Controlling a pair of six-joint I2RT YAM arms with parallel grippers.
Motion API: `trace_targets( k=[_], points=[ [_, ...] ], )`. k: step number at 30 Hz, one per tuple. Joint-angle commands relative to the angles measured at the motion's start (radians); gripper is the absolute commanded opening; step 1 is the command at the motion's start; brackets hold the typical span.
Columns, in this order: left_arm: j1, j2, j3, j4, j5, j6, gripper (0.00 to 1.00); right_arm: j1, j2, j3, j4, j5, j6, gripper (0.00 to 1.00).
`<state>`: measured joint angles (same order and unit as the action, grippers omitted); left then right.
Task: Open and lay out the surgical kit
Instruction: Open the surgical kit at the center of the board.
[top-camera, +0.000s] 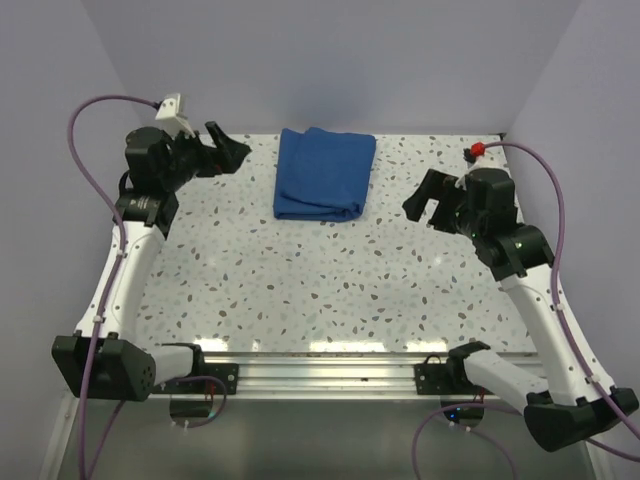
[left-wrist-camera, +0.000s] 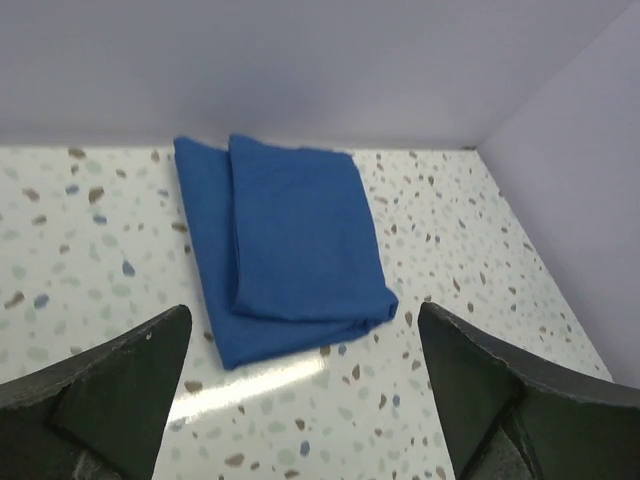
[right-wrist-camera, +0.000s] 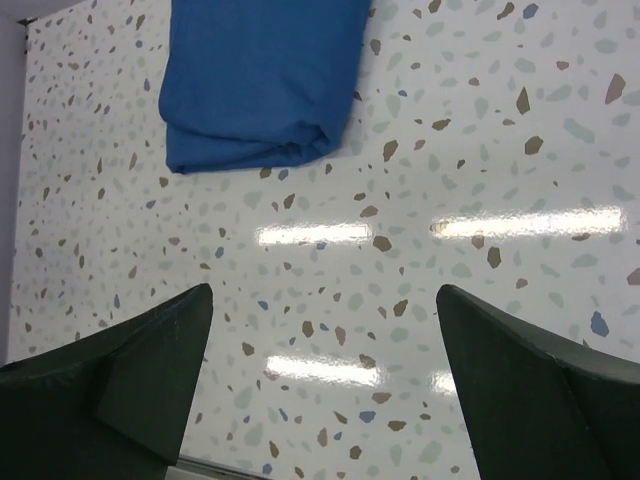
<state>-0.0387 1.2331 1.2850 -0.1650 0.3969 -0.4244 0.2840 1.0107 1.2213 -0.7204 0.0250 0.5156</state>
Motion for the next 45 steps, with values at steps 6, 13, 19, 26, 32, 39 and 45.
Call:
trace_targets(
  k=[6, 13, 19, 26, 32, 39, 45],
  points=[
    [-0.01, 0.057, 0.004, -0.235, 0.135, 0.021, 1.0, 0.092, 0.089, 0.125, 0.038, -0.022, -0.112, 0.99],
    [-0.012, -0.052, 0.25, -0.45, -0.329, 0.101, 1.0, 0.22, 0.365, 0.398, 0.049, 0.042, -0.17, 0.98],
    [-0.061, 0.032, 0.018, -0.283, -0.242, -0.007, 0.98, 0.438, 0.802, 0.917, -0.204, 0.267, -0.261, 0.97],
    [-0.067, 0.097, -0.026, -0.251, -0.23, -0.018, 0.89, 0.471, 1.133, 1.205, -0.228, 0.221, -0.23, 0.98],
    [-0.076, 0.128, -0.061, -0.324, -0.293, -0.037, 0.85, 0.472, 1.374, 1.359, -0.194, 0.21, -0.192, 0.98],
    [-0.139, 0.114, -0.153, -0.292, -0.279, -0.077, 0.83, 0.483, 1.497, 1.399, -0.044, 0.277, -0.189, 0.99],
    [-0.141, 0.065, -0.242, -0.243, -0.259, -0.103, 0.83, 0.503, 1.611, 1.417, 0.075, 0.368, -0.229, 0.98]
  ],
)
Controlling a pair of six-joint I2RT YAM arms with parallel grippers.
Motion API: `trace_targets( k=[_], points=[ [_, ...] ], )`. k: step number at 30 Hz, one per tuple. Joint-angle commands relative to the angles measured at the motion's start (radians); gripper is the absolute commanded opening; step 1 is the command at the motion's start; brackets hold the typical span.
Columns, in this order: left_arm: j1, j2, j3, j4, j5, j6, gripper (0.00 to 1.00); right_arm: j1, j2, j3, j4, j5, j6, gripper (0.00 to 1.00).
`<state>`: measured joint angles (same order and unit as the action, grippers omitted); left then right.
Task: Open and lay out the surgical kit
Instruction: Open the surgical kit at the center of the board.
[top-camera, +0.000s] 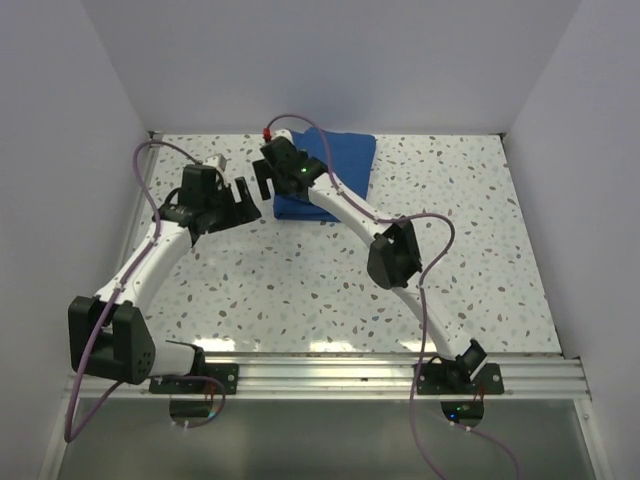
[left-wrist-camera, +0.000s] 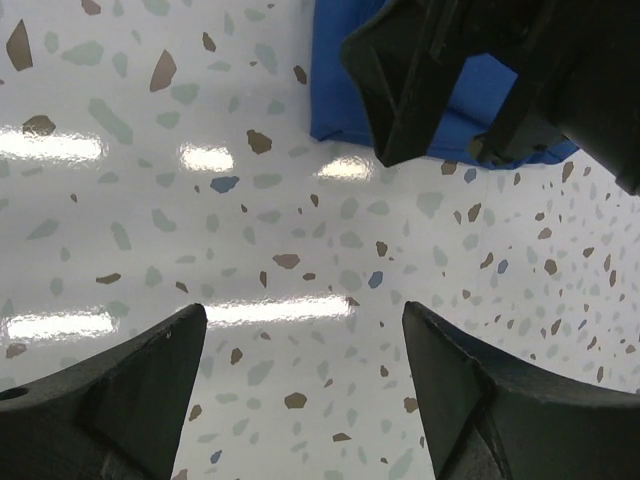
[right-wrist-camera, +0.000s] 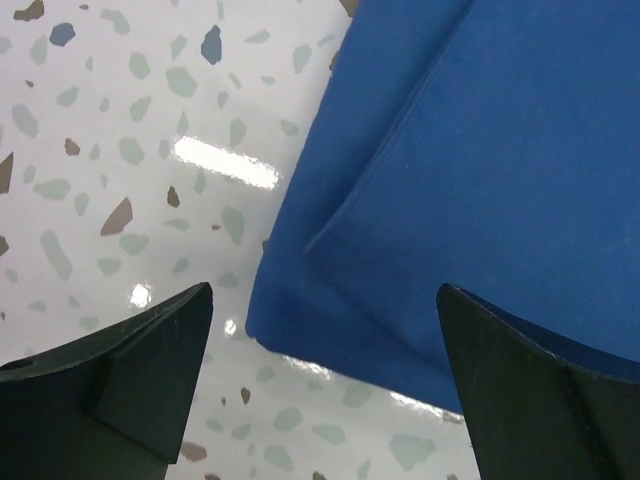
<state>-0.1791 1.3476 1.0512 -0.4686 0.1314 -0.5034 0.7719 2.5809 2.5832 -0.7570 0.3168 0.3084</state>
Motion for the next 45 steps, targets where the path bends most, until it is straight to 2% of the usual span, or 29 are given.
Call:
trace_targets(
  k=[1, 7, 9, 13, 14, 15, 16, 17, 19, 21, 25, 29, 32, 37, 45],
  points=[
    [0.0, -0.053, -0.005, 0.055, -0.01, -0.015, 0.83, 0.018, 0.053, 0.072, 0.128, 0.09, -0.031, 0.98],
    [0.001, -0.067, -0.029, 0.044, -0.05, -0.009, 0.83, 0.0, 0.12, 0.077, 0.136, 0.205, -0.051, 0.98],
    [0.006, -0.062, -0.03, 0.03, -0.047, -0.007, 0.83, -0.009, 0.131, 0.065, 0.131, 0.257, -0.049, 0.95],
    [0.006, -0.05, -0.031, 0.028, -0.052, 0.014, 0.83, -0.039, 0.151, 0.087, 0.13, 0.278, -0.051, 0.68],
    [0.006, -0.035, -0.023, 0.016, -0.058, 0.014, 0.83, -0.04, 0.148, 0.089, 0.13, 0.281, -0.051, 0.5],
    [0.006, -0.024, -0.01, 0.009, -0.059, 0.017, 0.83, -0.045, 0.142, 0.091, 0.13, 0.281, -0.051, 0.43],
    [0.006, -0.009, -0.005, 0.007, -0.059, 0.028, 0.83, -0.052, 0.133, 0.094, 0.131, 0.278, -0.051, 0.28],
    [0.006, -0.002, 0.0, 0.008, -0.061, 0.031, 0.82, -0.057, 0.128, 0.098, 0.127, 0.278, -0.051, 0.21],
    [0.007, 0.008, 0.021, 0.008, -0.067, 0.043, 0.82, -0.074, 0.111, 0.106, 0.119, 0.275, -0.043, 0.14],
    [0.007, 0.024, 0.033, 0.015, -0.059, 0.043, 0.82, -0.086, 0.072, 0.107, 0.111, 0.265, -0.034, 0.13],
    [0.007, 0.07, 0.056, 0.041, -0.052, 0.035, 0.82, -0.123, -0.001, 0.111, 0.085, 0.263, -0.015, 0.0],
    [0.007, 0.125, 0.139, 0.056, -0.078, 0.072, 0.83, -0.177, -0.112, 0.08, 0.029, 0.281, 0.026, 0.0],
    [0.007, 0.185, 0.226, 0.076, -0.079, 0.106, 0.83, -0.238, -0.238, -0.013, -0.027, 0.304, 0.078, 0.0],
    [-0.011, 0.307, 0.363, 0.125, -0.076, 0.155, 0.83, -0.362, -0.453, -0.26, -0.085, 0.303, 0.138, 0.0],
    [-0.18, 0.593, 0.654, 0.136, -0.089, 0.178, 0.83, -0.545, -0.631, -0.709, -0.116, 0.297, 0.213, 0.0]
  ],
)
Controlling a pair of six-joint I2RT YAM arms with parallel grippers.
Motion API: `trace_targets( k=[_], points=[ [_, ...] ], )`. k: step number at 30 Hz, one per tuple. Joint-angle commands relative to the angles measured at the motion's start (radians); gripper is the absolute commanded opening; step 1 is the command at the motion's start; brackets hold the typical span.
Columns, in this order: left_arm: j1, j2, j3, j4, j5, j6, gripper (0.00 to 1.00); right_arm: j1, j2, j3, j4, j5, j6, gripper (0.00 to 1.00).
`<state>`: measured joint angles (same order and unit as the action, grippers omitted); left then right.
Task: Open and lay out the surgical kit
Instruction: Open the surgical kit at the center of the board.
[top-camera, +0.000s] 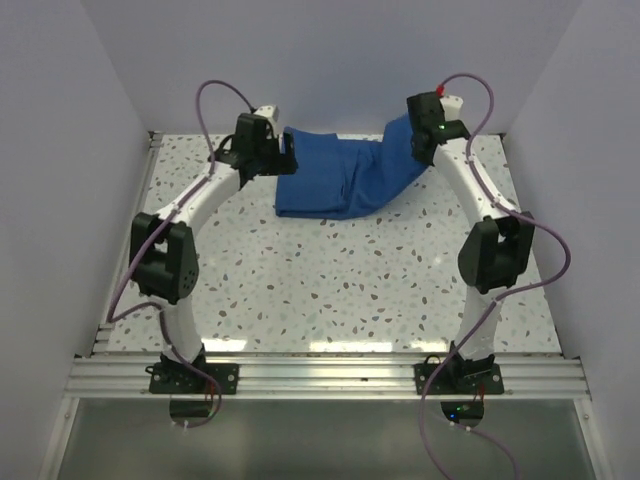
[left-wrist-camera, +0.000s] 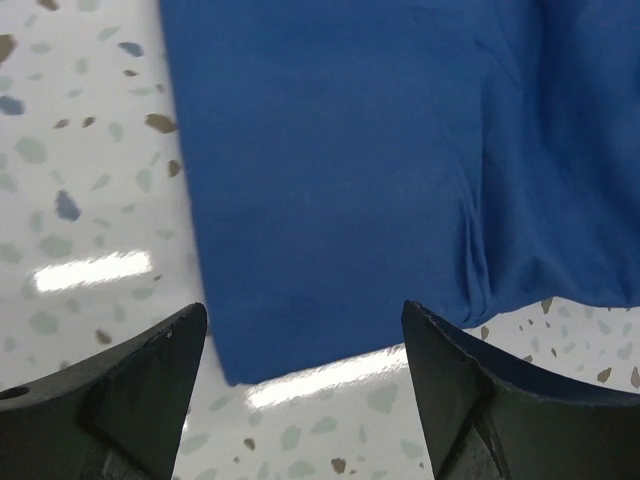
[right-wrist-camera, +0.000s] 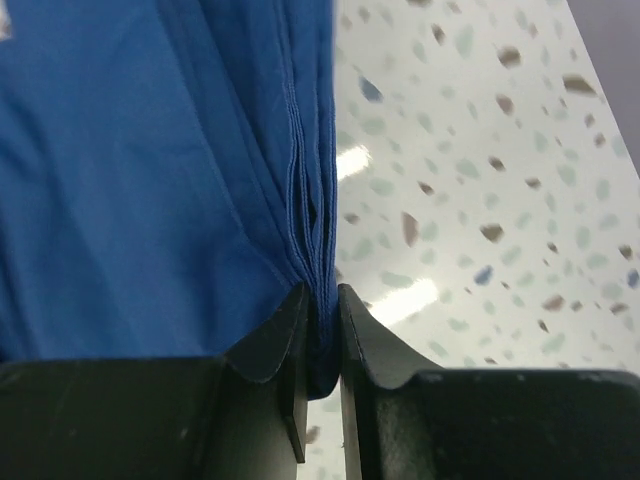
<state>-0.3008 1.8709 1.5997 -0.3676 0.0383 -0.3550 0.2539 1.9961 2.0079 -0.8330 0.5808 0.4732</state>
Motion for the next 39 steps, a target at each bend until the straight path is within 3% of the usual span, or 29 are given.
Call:
trace_targets(
  k=[1, 2, 3, 4, 5, 9, 14, 26, 30, 31, 34, 39],
  points=[
    [-0.09, 0.126, 0.13, 0.032, 0.0, 0.031, 0.83, -0.06, -0.054, -0.167, -0.041, 0.033, 0.051, 0.0],
    [-0.107, 0.152, 0.152, 0.032, -0.005, 0.033, 0.83, -0.076, -0.063, -0.194, -0.041, 0.007, 0.051, 0.02],
    [-0.124, 0.18, 0.192, 0.032, -0.011, 0.033, 0.83, -0.108, -0.062, -0.243, -0.04, -0.012, 0.041, 0.24],
    [-0.138, 0.233, 0.215, 0.03, -0.011, 0.033, 0.83, -0.117, -0.059, -0.264, -0.043, -0.018, 0.039, 0.84],
    [-0.168, 0.261, 0.267, 0.018, -0.011, 0.034, 0.83, -0.125, -0.053, -0.284, -0.046, 0.006, 0.036, 0.99],
    [-0.257, 0.391, 0.403, -0.042, -0.07, 0.08, 0.83, -0.151, -0.074, -0.391, -0.04, 0.04, 0.033, 0.99],
    [-0.339, 0.409, 0.39, -0.06, -0.139, 0.082, 0.83, -0.151, -0.158, -0.463, -0.028, 0.045, 0.021, 0.99],
    [-0.382, 0.491, 0.422, -0.221, -0.463, 0.085, 0.79, -0.153, -0.218, -0.399, -0.054, 0.051, 0.008, 0.99],
    [-0.38, 0.52, 0.433, -0.229, -0.457, 0.093, 0.63, -0.151, -0.214, -0.382, -0.06, 0.045, 0.007, 0.99],
    [-0.38, 0.527, 0.437, -0.229, -0.45, 0.096, 0.41, -0.151, -0.211, -0.38, -0.061, 0.044, 0.007, 0.99],
    [-0.38, 0.534, 0.489, -0.251, -0.448, 0.091, 0.0, -0.153, -0.204, -0.385, -0.06, 0.039, 0.004, 0.99],
    [-0.37, 0.415, 0.606, -0.3, -0.469, 0.091, 0.0, -0.151, -0.189, -0.402, -0.043, 0.039, -0.005, 0.99]
  ],
)
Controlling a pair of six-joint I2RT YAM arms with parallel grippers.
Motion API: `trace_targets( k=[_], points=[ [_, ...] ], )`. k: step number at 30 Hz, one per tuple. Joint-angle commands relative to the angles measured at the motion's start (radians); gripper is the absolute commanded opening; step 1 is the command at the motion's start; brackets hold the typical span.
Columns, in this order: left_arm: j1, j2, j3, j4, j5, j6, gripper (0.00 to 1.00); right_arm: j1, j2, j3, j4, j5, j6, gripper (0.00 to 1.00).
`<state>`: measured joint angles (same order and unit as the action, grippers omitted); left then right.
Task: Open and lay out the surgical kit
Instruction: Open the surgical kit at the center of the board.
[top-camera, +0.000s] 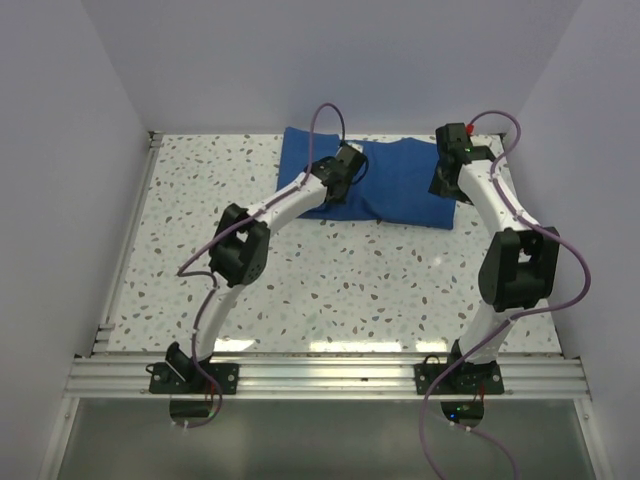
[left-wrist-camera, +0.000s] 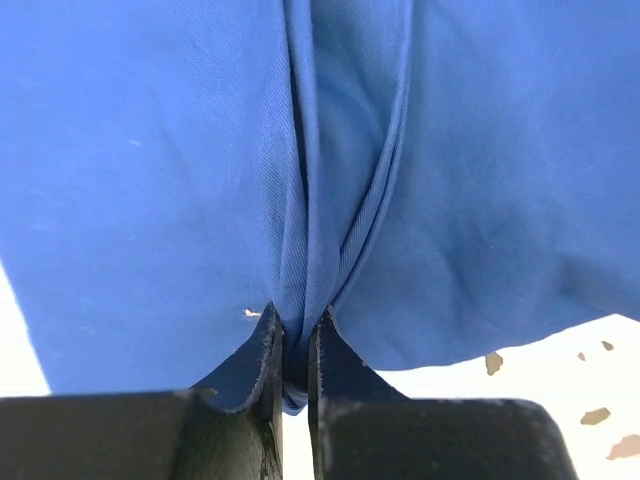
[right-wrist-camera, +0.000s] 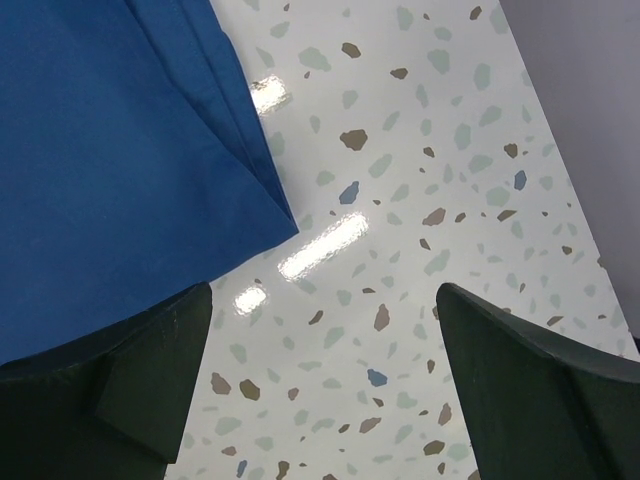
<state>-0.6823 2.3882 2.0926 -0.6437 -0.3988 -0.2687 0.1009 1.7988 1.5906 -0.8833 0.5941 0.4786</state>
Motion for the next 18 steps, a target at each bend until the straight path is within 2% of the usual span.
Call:
trace_targets(
  k=[1, 4, 5, 6, 7, 8, 9, 10, 14, 16, 17, 18],
  points=[
    [0.018, -0.134, 0.118, -0.025, -0.046, 0.006, 0.0, 0.0, 0.013, 0.017, 0.01, 0.027, -0.015, 0.99],
    [0.085, -0.309, 0.046, -0.025, -0.104, -0.049, 0.0, 0.002, 0.051, 0.066, 0.02, 0.026, -0.043, 0.99],
    [0.117, -0.36, -0.057, -0.019, -0.1, -0.081, 0.0, 0.002, 0.065, 0.112, 0.02, 0.02, -0.057, 0.99],
    [0.207, -0.468, -0.121, 0.005, -0.054, -0.148, 0.0, 0.002, 0.079, 0.139, 0.026, 0.006, -0.063, 0.99],
    [0.261, -0.522, -0.26, 0.022, -0.032, -0.176, 0.0, 0.0, 0.114, 0.17, 0.027, -0.025, -0.066, 0.99],
    [0.312, -0.573, -0.328, 0.045, -0.016, -0.196, 0.0, 0.0, 0.132, 0.236, 0.03, -0.048, -0.072, 0.99],
    [0.41, -0.659, -0.394, 0.091, 0.01, -0.211, 0.0, 0.0, 0.155, 0.273, 0.041, -0.072, -0.075, 0.99],
    [0.455, -0.691, -0.507, 0.11, 0.006, -0.205, 0.0, -0.001, 0.177, 0.31, 0.047, -0.097, -0.08, 0.99],
    [0.611, -0.758, -0.663, 0.101, -0.048, -0.175, 0.01, 0.0, 0.325, 0.55, 0.052, -0.22, -0.071, 0.99],
    [0.682, -0.776, -0.753, 0.093, -0.031, -0.188, 0.53, 0.0, 0.37, 0.62, 0.049, -0.255, -0.061, 0.99],
    [0.704, -0.785, -0.784, 0.107, 0.013, -0.19, 0.85, -0.003, 0.402, 0.668, 0.053, -0.287, -0.052, 0.99],
    [0.737, -0.791, -0.808, 0.117, 0.018, -0.198, 0.99, -0.001, 0.416, 0.684, 0.059, -0.301, -0.046, 0.99]
  ],
)
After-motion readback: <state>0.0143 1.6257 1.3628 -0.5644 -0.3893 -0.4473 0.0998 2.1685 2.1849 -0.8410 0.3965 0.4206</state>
